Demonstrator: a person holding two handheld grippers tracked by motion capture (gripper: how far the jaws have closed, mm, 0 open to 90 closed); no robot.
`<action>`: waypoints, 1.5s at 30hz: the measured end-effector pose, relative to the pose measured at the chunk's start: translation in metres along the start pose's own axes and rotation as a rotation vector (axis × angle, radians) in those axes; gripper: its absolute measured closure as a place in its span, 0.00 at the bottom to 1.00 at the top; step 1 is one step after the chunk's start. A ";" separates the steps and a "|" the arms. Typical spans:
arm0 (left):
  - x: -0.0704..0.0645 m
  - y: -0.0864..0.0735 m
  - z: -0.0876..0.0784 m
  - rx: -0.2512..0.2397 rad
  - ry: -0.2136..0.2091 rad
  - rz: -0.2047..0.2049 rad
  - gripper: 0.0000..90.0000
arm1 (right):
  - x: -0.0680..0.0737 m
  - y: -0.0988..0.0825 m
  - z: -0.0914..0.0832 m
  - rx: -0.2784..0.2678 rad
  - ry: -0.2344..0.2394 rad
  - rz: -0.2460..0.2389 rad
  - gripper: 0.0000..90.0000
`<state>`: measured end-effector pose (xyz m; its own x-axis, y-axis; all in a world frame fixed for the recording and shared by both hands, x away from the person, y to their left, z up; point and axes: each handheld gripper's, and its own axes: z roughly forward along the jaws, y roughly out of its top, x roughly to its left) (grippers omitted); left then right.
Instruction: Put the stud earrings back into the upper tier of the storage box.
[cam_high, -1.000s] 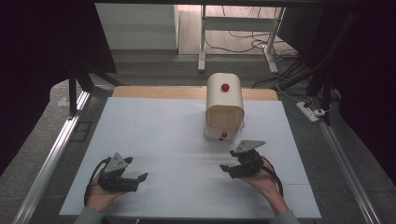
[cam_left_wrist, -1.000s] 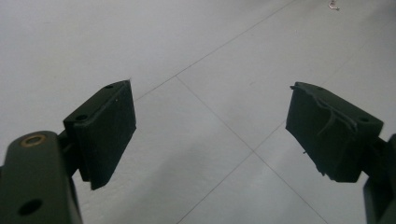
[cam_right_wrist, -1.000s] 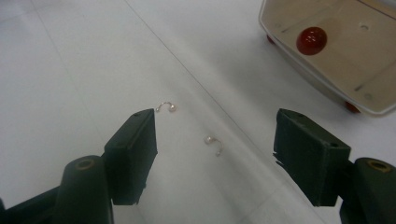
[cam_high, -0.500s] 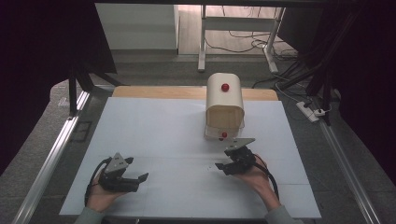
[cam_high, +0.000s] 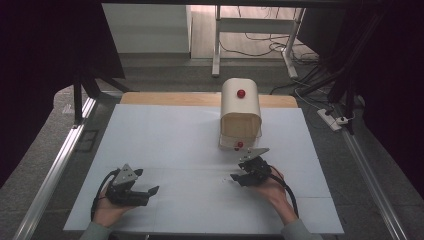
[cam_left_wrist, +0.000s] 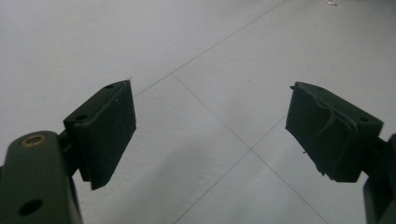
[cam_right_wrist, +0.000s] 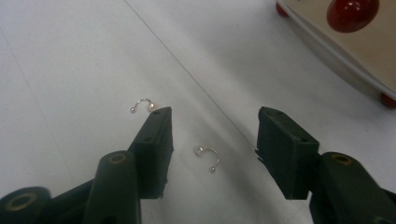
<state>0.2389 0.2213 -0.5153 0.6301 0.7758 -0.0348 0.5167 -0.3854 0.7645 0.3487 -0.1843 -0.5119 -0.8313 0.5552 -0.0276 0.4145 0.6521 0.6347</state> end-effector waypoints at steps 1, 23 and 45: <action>0.000 0.000 0.000 0.000 0.001 0.000 0.18 | 0.000 0.000 0.000 0.002 0.000 0.000 0.53; -0.001 0.000 0.001 0.006 0.004 0.002 0.17 | 0.004 0.001 0.005 0.052 0.000 -0.046 0.93; 0.000 -0.001 0.000 0.005 0.001 -0.002 0.17 | 0.001 0.001 -0.010 -0.030 0.013 0.013 0.96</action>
<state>0.2388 0.2219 -0.5160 0.6286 0.7770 -0.0353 0.5207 -0.3866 0.7612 0.3443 -0.1886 -0.5033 -0.8308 0.5564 -0.0096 0.4140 0.6295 0.6576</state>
